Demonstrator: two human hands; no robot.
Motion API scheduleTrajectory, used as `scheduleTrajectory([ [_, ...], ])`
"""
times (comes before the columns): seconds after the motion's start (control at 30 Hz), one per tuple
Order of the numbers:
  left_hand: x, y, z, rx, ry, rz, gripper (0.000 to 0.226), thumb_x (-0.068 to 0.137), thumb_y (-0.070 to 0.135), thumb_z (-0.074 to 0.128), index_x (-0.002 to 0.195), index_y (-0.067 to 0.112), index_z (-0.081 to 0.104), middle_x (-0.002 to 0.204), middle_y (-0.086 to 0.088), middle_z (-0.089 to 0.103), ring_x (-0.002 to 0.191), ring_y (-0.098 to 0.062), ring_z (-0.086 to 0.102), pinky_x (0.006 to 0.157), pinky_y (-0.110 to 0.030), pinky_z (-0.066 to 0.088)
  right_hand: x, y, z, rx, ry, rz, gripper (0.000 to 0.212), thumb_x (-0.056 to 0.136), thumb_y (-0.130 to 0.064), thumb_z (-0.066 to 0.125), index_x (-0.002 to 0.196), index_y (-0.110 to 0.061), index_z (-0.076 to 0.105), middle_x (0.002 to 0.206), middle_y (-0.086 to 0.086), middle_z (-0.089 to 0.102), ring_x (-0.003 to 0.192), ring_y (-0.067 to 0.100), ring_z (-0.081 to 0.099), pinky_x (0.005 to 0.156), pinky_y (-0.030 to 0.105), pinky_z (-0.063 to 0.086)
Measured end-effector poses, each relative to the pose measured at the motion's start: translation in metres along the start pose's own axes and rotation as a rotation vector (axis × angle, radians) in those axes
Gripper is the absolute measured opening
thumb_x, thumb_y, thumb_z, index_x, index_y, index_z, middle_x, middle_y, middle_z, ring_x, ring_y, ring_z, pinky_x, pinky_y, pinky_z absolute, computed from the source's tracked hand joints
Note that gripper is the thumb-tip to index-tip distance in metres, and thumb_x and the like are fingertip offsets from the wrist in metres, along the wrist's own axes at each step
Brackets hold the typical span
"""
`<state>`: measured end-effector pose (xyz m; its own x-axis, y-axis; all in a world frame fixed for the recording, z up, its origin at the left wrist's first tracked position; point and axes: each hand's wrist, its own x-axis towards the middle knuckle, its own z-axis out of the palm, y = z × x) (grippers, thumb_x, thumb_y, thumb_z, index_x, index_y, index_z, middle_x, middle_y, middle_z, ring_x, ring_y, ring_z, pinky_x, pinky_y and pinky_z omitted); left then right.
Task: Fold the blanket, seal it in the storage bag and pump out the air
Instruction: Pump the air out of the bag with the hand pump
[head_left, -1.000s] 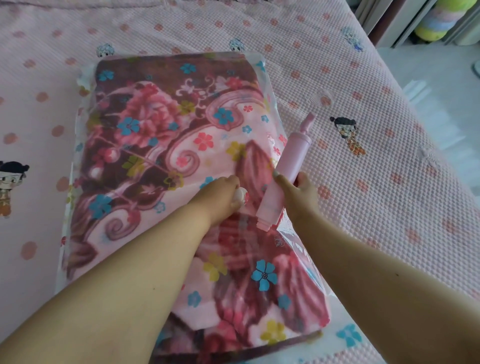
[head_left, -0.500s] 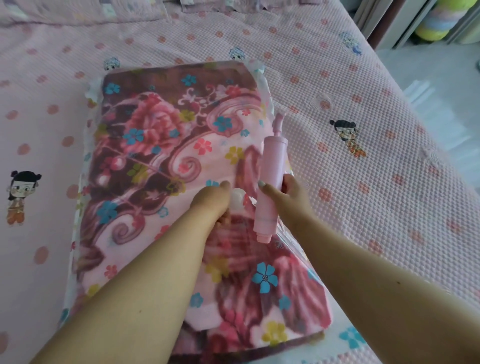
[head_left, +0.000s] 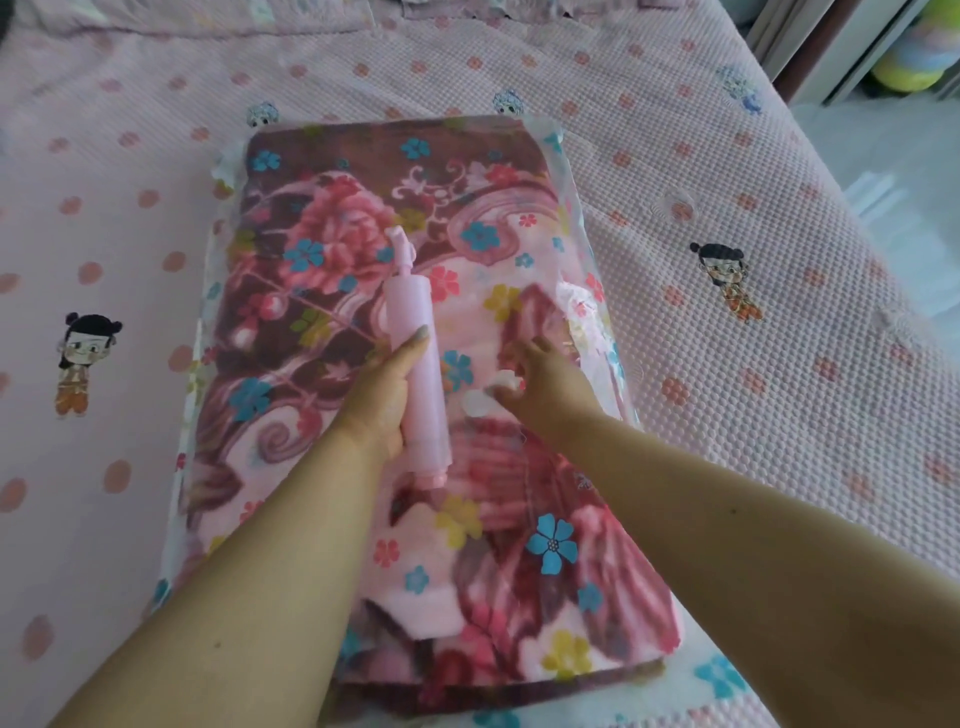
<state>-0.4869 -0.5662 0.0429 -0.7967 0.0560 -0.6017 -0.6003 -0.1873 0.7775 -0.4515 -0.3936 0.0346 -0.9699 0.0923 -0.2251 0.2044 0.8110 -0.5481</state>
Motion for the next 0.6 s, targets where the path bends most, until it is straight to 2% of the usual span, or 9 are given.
scheduleTrajectory([
  [0.07,0.0,-0.004,-0.012,0.015,-0.014,-0.051,0.042,0.086,0.036,0.066,0.119,0.01,0.059,0.086,-0.01,0.065,0.072,-0.025,0.066,0.062,-0.03,0.054,0.0,-0.008,0.011,-0.187,-0.135,-0.057,0.058,0.082,-0.038,0.07,0.134,-0.024,0.048,0.126,-0.002,0.048,0.103,0.022,0.058,0.08,0.034,0.05],
  [0.1,-0.001,-0.006,-0.014,0.029,-0.019,-0.064,0.042,0.086,0.038,0.066,0.117,0.011,0.06,0.086,-0.011,0.066,0.069,-0.025,0.067,0.062,-0.031,0.054,0.001,-0.012,0.016,-0.277,-0.17,-0.089,0.059,0.082,-0.037,0.069,0.135,-0.026,0.046,0.126,-0.001,0.046,0.104,0.023,0.057,0.077,0.035,0.05],
  [0.2,-0.002,-0.01,-0.017,0.031,-0.021,-0.069,0.041,0.086,0.04,0.066,0.113,0.01,0.061,0.084,-0.012,0.067,0.066,-0.024,0.068,0.062,-0.031,0.054,0.005,-0.021,0.031,-0.411,-0.221,-0.112,0.041,0.086,-0.022,0.063,0.126,-0.018,0.053,0.12,0.004,0.046,0.102,0.029,0.059,0.072,0.035,0.047],
  [0.3,0.001,-0.016,-0.02,0.023,-0.038,-0.057,0.044,0.086,0.04,0.066,0.117,0.009,0.06,0.09,-0.014,0.068,0.067,-0.024,0.068,0.063,-0.033,0.055,0.006,-0.023,0.035,-0.262,-0.236,-0.083,0.024,0.087,-0.008,0.057,0.11,-0.01,0.059,0.115,0.008,0.052,0.099,0.03,0.059,0.074,0.033,0.045],
  [0.33,0.001,-0.017,-0.02,0.02,-0.046,-0.055,0.042,0.087,0.04,0.065,0.116,0.011,0.06,0.089,-0.013,0.068,0.067,-0.024,0.069,0.064,-0.033,0.055,0.004,-0.022,0.031,-0.159,-0.204,-0.081,0.018,0.087,-0.008,0.057,0.104,-0.009,0.062,0.111,0.007,0.056,0.096,0.028,0.059,0.074,0.031,0.044],
  [0.4,0.001,-0.019,-0.017,0.002,-0.076,-0.052,0.033,0.088,0.038,0.063,0.11,0.014,0.061,0.083,-0.01,0.068,0.066,-0.023,0.068,0.066,-0.033,0.053,-0.004,-0.011,0.016,0.047,-0.017,-0.03,0.011,0.086,-0.008,0.06,0.095,-0.008,0.066,0.099,0.005,0.063,0.085,0.02,0.057,0.071,0.027,0.041],
  [0.5,-0.002,-0.016,-0.007,-0.016,-0.091,-0.046,0.02,0.089,0.035,0.062,0.097,0.017,0.062,0.077,-0.008,0.066,0.068,-0.024,0.065,0.068,-0.034,0.051,-0.013,0.027,-0.012,0.295,0.299,0.219,0.015,0.082,-0.001,0.059,0.086,-0.013,0.067,0.077,-0.008,0.06,0.073,0.013,0.055,0.068,0.025,0.042],
  [0.53,-0.002,-0.016,-0.002,-0.014,-0.091,-0.051,0.02,0.089,0.035,0.062,0.095,0.016,0.062,0.078,-0.009,0.065,0.068,-0.025,0.063,0.068,-0.035,0.05,-0.015,0.038,-0.017,0.307,0.327,0.27,0.017,0.082,-0.001,0.059,0.086,-0.016,0.066,0.076,-0.011,0.057,0.073,0.013,0.055,0.069,0.026,0.046],
  [0.6,-0.004,-0.016,0.007,0.0,-0.094,-0.073,0.024,0.089,0.036,0.063,0.095,0.013,0.062,0.083,-0.012,0.063,0.07,-0.026,0.061,0.068,-0.035,0.05,-0.017,0.049,-0.015,0.222,0.276,0.248,0.013,0.083,-0.011,0.063,0.093,-0.019,0.066,0.086,-0.008,0.055,0.077,0.013,0.054,0.075,0.03,0.05],
])
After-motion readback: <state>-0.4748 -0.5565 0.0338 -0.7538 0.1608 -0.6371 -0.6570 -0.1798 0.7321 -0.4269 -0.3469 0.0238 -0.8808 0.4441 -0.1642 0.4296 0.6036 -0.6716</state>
